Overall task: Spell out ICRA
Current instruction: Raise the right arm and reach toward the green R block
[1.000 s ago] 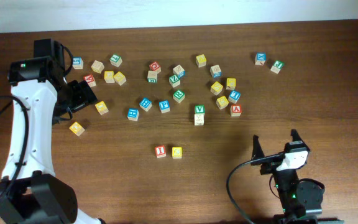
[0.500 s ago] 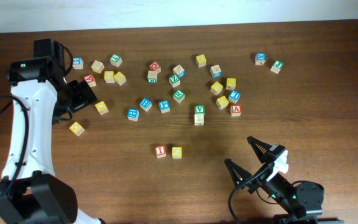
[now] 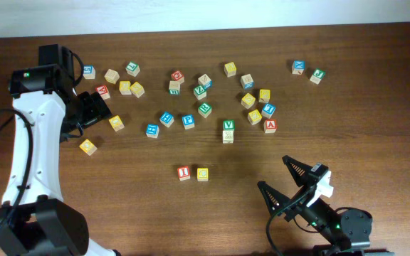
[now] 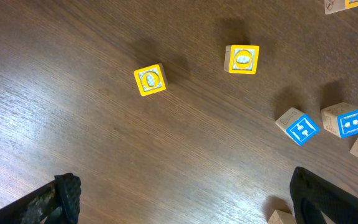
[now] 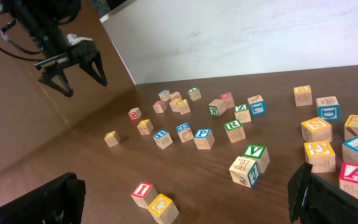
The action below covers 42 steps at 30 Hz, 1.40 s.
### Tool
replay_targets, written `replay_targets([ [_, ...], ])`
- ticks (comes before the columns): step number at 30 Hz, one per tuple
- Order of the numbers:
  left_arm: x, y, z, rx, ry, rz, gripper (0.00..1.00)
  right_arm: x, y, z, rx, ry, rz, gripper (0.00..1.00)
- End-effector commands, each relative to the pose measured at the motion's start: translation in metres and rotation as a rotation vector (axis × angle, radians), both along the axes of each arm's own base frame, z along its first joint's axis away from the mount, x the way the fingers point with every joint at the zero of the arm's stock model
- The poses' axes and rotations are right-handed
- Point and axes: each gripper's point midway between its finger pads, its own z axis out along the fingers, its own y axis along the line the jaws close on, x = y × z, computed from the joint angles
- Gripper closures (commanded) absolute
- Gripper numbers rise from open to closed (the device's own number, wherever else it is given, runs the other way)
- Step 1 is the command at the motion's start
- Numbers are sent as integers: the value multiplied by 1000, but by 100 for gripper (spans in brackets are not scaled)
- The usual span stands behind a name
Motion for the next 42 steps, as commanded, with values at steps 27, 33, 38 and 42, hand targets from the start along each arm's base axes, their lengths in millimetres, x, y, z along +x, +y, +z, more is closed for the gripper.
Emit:
replay_targets([
  [27, 0, 0, 1, -6, -2, 5, 1, 27, -2, 119, -51, -112, -17, 2],
  [33, 0, 0, 1, -7, -2, 5, 1, 57, 8, 159, -55, -78, 62, 2],
  [38, 0, 0, 1, -6, -2, 5, 1, 72, 24, 164, -47, -22, 195, 2],
  [42, 0, 0, 1, -6, -2, 5, 1, 78, 50, 167, -46, 2, 281, 2],
])
